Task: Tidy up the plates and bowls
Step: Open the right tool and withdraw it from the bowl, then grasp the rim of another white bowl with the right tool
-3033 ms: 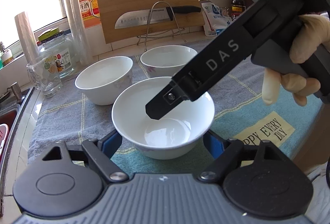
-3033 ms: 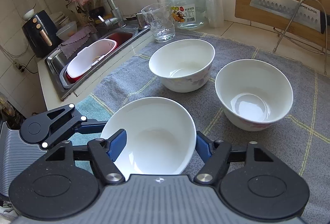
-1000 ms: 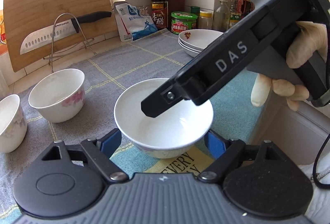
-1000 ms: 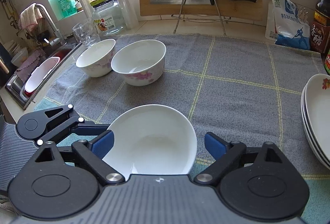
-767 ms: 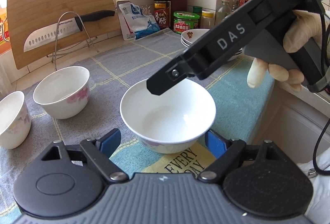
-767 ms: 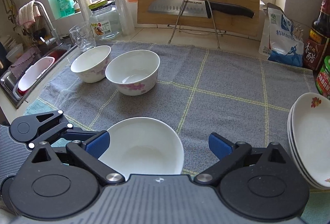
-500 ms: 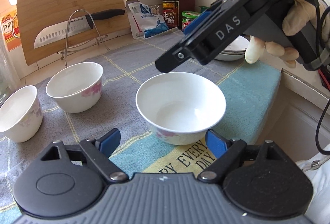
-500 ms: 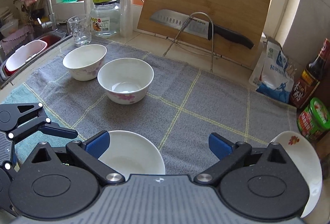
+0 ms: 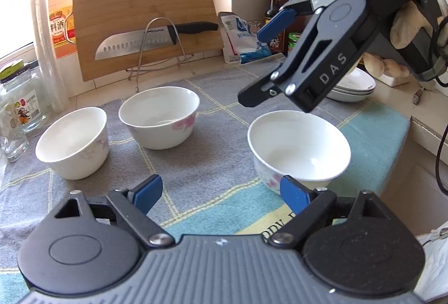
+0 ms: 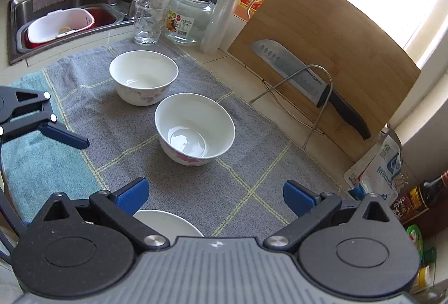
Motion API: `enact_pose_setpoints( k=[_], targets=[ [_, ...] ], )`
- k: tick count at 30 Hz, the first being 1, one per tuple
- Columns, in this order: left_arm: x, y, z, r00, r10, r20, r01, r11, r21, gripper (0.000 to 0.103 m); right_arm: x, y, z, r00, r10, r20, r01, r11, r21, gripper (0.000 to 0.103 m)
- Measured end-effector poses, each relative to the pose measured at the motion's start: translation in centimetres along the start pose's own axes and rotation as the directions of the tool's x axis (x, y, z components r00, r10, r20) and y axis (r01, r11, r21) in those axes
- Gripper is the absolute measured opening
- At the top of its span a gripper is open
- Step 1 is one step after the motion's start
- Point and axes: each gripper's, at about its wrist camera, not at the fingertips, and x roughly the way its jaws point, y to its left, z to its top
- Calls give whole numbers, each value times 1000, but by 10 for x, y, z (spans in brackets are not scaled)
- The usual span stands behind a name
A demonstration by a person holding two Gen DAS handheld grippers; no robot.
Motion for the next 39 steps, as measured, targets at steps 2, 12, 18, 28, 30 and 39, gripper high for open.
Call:
enact_pose_setpoints(
  k=[2,12,18,28,30,39],
  targets=[
    [2,7,1,1000,24,7,-24,1000,-6,93,6,3,6,1000,-13,-15,13,999,-31,103],
    [39,32,13,992,122,4,-122,992,-28,93,47,-10,28,996,69,-56,-69,998,-2,103],
    [61,35,15,991,134,-11,-134,989,-58,93,71,-26,36,986,157,-60,-153,986,60,103],
    [78,37,24,988,154,-9,-154,984,-83,93,97,-45,47,965,258,-39,-250,959,133,102],
    [80,39,27,988,157,-5,-156,984,-88,93,104,-48,48,960,277,-43,-268,952,151,98],
    [87,40,31,986,165,-2,-165,983,-77,89,126,-64,48,927,373,-47,-350,901,257,82]
  ],
)
